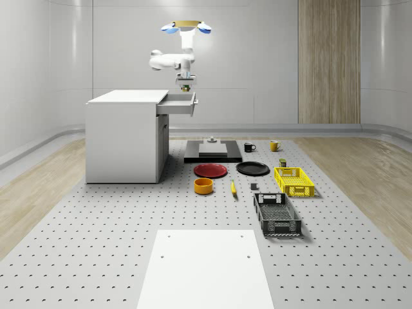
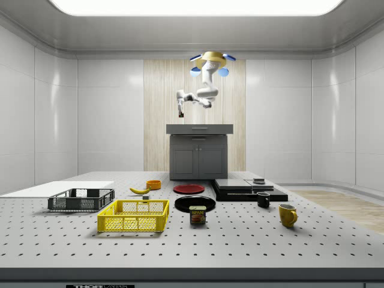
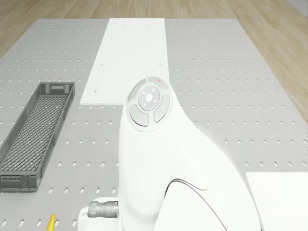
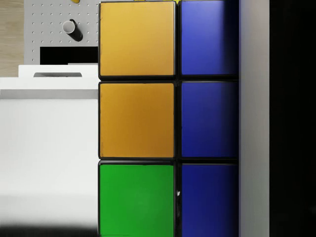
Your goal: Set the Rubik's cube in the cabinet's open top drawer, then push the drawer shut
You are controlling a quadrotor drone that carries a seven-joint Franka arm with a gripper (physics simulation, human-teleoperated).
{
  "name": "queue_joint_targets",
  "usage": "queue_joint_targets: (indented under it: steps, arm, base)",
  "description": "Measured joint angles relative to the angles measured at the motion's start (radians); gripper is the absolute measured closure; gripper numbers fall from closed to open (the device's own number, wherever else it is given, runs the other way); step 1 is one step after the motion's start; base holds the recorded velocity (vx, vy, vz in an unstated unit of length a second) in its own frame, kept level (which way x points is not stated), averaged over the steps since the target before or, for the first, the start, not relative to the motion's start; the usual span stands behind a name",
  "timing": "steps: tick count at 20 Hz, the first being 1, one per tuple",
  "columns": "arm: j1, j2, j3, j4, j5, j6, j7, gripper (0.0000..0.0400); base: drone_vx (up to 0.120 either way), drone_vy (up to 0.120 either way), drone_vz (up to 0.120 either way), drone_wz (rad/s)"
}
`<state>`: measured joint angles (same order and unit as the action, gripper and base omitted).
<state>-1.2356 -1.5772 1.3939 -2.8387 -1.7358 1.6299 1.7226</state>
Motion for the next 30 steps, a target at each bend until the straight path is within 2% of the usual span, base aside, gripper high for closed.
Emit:
queue_joint_targets:
  steps: [3, 8, 12, 30]
  arm:
    - [0.000, -0.001, 0.000, 0.000, 0.000, 0.001, 0.000, 0.0075]
    - [0.000, -0.002, 0.000, 0.000, 0.001, 0.002, 0.000, 0.0075]
    - [0.000, -0.003, 0.000, 0.000, 0.001, 0.002, 0.000, 0.0075]
    - [-0.037, 0.006, -0.200, 0.052, -0.188, 0.070, 0.004, 0.0075]
  base:
    - [0.000, -0.120, -0.013, 0.000]
    - [0.000, -0.120, -0.120, 0.000]
    - [0.000, -0.120, 0.000, 0.000]
    - [0.000, -0.002, 0.000, 0.000]
